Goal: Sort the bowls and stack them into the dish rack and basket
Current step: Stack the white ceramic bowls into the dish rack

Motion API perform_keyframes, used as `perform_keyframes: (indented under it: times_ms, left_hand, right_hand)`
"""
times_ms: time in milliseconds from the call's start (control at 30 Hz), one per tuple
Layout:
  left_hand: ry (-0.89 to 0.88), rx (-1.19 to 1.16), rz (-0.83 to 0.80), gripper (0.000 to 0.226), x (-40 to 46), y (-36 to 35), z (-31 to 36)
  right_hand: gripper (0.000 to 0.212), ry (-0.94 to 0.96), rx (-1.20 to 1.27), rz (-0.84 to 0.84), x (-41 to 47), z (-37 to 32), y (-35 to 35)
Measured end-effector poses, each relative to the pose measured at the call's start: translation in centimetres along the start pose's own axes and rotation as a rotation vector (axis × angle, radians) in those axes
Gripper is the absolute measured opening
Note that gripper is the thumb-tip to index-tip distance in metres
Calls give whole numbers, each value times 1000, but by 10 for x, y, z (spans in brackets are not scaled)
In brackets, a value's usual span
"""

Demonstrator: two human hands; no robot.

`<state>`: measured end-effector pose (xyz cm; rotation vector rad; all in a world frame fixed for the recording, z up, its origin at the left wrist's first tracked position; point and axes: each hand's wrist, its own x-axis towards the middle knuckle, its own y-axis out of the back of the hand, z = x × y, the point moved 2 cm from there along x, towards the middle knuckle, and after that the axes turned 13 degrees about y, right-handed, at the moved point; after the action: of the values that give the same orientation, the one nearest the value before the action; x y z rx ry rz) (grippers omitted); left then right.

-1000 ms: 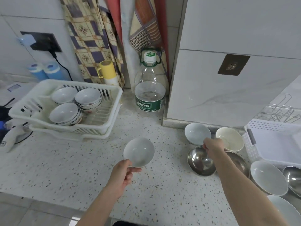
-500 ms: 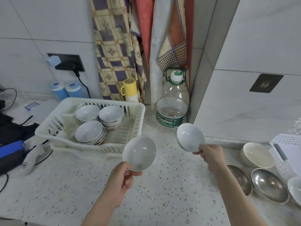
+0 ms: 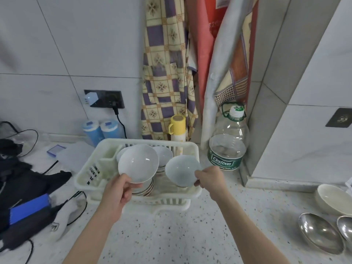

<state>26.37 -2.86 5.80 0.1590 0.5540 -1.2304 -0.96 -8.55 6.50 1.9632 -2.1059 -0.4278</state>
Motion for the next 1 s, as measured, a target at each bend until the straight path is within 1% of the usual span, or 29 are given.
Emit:
perform_keyframes:
  times_ms: [167, 333, 467, 567, 667, 833, 1000]
  left_hand:
    - [10, 44, -1, 25, 23, 9, 8]
    - [29, 79, 6, 25, 41, 6, 11]
    - [41, 83, 3, 19, 57, 1, 13]
    - [47, 88, 4, 19, 66, 4, 13]
    - [46, 111, -18, 23, 75, 13, 16]
    - [50, 136, -32, 25, 81, 33, 15]
    - [46, 83, -56, 23, 78, 43, 11]
  right_hand:
    - [13, 17, -234, -105, 9, -6, -29]
    - [6, -21, -408, -174, 14, -3, -46]
    - [11, -33, -499, -218, 19, 1, -60]
    - [12, -20, -567, -246, 18, 6, -68]
    - [26, -12, -646, -272, 21, 9, -71]
    - [37, -18, -735, -336, 24, 12, -76]
    - [48, 16, -902, -367, 24, 18, -85]
